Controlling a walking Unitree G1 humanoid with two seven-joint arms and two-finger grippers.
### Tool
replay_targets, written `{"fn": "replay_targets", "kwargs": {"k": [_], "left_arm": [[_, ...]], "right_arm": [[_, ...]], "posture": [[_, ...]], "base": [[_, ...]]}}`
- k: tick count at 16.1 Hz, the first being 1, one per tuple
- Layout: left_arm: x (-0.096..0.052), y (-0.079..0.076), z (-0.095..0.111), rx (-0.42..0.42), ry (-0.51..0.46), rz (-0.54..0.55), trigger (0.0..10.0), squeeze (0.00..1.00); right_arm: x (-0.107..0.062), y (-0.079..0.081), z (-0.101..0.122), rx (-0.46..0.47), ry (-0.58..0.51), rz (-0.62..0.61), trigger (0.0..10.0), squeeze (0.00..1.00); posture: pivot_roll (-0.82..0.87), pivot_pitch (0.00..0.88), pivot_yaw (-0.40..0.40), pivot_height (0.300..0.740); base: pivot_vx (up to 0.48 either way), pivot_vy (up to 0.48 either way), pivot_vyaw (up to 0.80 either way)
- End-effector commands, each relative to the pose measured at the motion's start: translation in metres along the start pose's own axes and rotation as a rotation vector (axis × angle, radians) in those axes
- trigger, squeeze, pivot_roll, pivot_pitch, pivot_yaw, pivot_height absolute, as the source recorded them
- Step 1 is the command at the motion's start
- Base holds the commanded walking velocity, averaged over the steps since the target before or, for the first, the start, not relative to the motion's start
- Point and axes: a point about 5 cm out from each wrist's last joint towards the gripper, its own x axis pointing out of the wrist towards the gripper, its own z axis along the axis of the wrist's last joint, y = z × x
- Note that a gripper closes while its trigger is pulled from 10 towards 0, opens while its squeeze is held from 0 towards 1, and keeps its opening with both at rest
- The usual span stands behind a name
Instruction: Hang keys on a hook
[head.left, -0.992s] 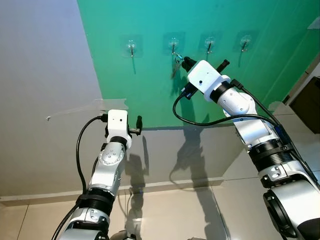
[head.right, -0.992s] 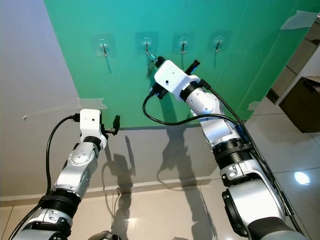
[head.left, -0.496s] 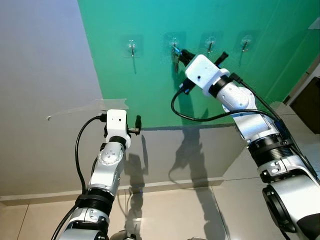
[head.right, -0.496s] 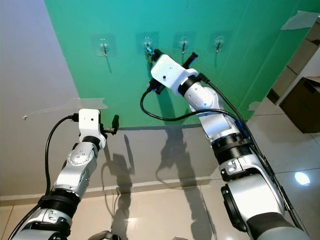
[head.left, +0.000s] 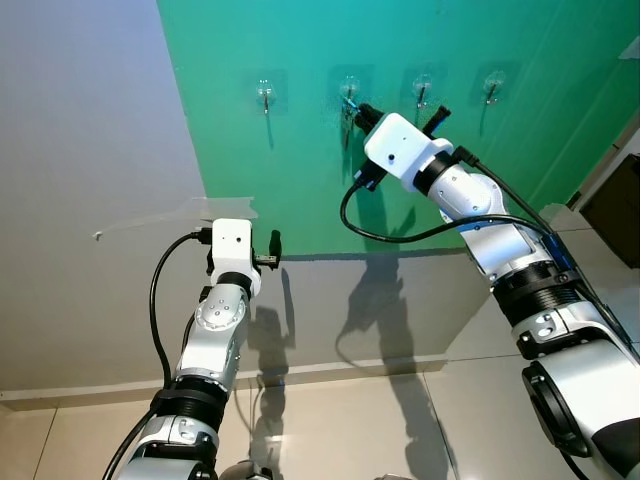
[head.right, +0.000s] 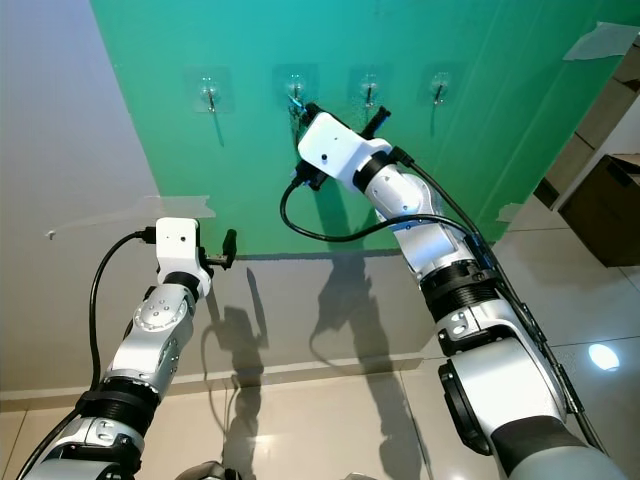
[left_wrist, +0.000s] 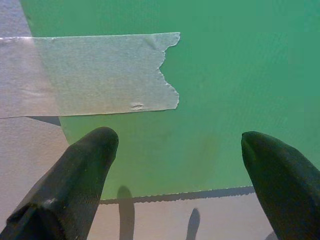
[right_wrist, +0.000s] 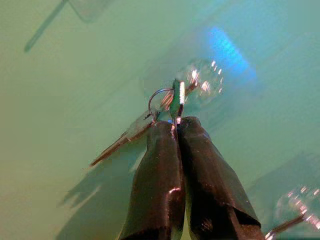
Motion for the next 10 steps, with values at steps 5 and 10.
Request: {"fn": "replay_targets", "kwargs": {"k": [5, 10], "left_arm": [[-0.001, 0.001, 0.001, 0.001, -0.005, 0.008, 10.0, 0.0], [-0.001, 0.0, 0.001, 0.003, -0.004, 0.003, 10.0, 0.0]], "right_arm": [[-0.011, 0.022, -0.033, 0.165, 0.137, 0.014, 10.0, 0.0], [-0.012, 0.024, -0.038, 0.207, 0.154, -0.008, 10.0, 1.0]], "posture": [[-0.03, 0.0, -0.025, 0.74], [-0.03, 0.0, -0.023, 0.74]], "base": [[0.0, 0.0, 0.0], [0.0, 0.0, 0.0]]}}
